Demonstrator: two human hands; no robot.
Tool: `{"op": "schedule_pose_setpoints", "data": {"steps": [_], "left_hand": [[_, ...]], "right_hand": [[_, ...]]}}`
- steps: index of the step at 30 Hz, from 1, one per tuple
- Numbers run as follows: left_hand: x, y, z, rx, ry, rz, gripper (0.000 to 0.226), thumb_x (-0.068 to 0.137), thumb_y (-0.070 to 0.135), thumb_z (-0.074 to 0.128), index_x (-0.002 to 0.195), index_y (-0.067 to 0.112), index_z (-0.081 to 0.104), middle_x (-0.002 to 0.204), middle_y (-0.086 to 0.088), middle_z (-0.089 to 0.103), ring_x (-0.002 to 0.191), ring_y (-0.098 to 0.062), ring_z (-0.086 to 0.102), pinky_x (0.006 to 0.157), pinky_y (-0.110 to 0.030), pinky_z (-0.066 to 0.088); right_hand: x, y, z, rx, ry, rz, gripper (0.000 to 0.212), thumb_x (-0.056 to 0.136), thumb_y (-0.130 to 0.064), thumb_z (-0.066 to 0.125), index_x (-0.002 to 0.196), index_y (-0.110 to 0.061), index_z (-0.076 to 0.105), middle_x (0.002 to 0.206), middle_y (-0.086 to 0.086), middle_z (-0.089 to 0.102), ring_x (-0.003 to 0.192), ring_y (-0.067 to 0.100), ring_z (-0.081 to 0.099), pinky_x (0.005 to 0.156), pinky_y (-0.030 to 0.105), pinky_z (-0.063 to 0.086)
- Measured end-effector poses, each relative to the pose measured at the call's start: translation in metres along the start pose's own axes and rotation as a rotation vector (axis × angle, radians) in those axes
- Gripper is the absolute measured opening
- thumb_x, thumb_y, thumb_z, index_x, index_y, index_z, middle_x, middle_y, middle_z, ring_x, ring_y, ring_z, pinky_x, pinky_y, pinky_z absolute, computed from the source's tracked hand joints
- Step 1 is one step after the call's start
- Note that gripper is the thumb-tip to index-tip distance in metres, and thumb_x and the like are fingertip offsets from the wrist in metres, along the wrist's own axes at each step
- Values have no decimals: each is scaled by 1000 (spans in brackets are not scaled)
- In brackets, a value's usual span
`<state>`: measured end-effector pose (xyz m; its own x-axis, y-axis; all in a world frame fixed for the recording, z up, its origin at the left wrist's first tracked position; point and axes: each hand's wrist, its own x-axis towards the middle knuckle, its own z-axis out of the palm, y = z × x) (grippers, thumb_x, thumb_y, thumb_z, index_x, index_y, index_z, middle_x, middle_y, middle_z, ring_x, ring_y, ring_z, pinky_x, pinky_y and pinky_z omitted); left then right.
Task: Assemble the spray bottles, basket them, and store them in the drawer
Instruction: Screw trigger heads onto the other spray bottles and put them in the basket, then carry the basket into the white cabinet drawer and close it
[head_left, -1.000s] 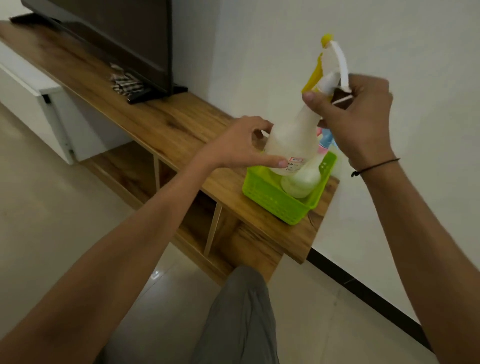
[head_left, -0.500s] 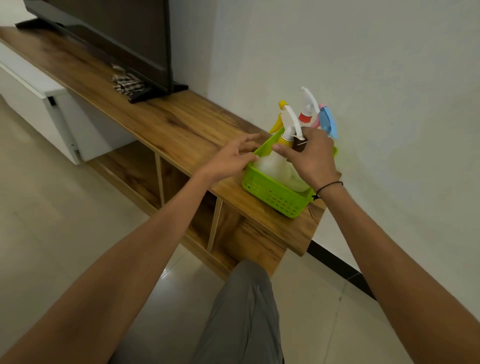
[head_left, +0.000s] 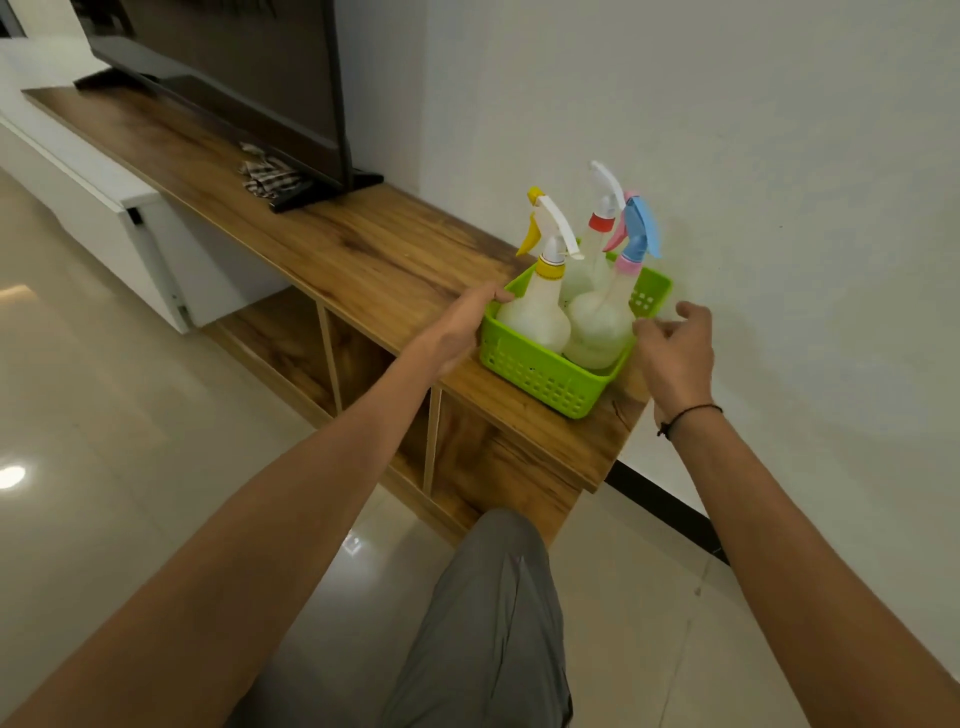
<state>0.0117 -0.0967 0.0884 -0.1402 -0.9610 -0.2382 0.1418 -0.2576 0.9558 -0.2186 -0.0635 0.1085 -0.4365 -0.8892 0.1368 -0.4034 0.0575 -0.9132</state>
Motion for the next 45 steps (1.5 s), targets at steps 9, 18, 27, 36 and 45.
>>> {"op": "schedule_pose_setpoints", "data": {"steps": [9,18,27,36,45], "left_hand": [[-8,5,12,-67,74,-17,39,99,29,43,108,13,78,97,-10,82,88,-28,76,86,-37,58],[-14,6,18,-128,11,-28,49,94,11,34,134,15,63,117,-14,70,97,-31,67,88,-37,54],[-33,18,-35,44,-51,38,50,79,-3,44,119,22,60,121,-4,66,104,-23,60,82,-36,49],[-42,56,-127,238,-15,75,74,75,-10,54,143,17,42,119,2,59,119,-26,55,92,-41,48],[-50,98,-244,41,58,-49,91,53,-3,52,137,30,41,122,0,55,101,-19,57,54,-24,49]], "right_hand": [[24,10,35,280,-109,169,52,97,-1,53,148,3,47,146,14,56,128,27,58,113,31,48],[17,9,33,449,-143,279,39,94,6,46,132,3,56,123,17,64,102,27,63,72,29,55],[-18,-21,34,358,-264,273,38,92,11,39,100,-10,70,98,9,70,93,28,65,81,39,59],[-32,-86,107,280,-332,260,32,87,11,40,82,-11,63,88,14,66,85,32,64,84,48,55],[-52,-163,222,245,-435,237,44,88,7,40,115,-15,68,84,-7,76,77,14,72,56,24,58]]}}
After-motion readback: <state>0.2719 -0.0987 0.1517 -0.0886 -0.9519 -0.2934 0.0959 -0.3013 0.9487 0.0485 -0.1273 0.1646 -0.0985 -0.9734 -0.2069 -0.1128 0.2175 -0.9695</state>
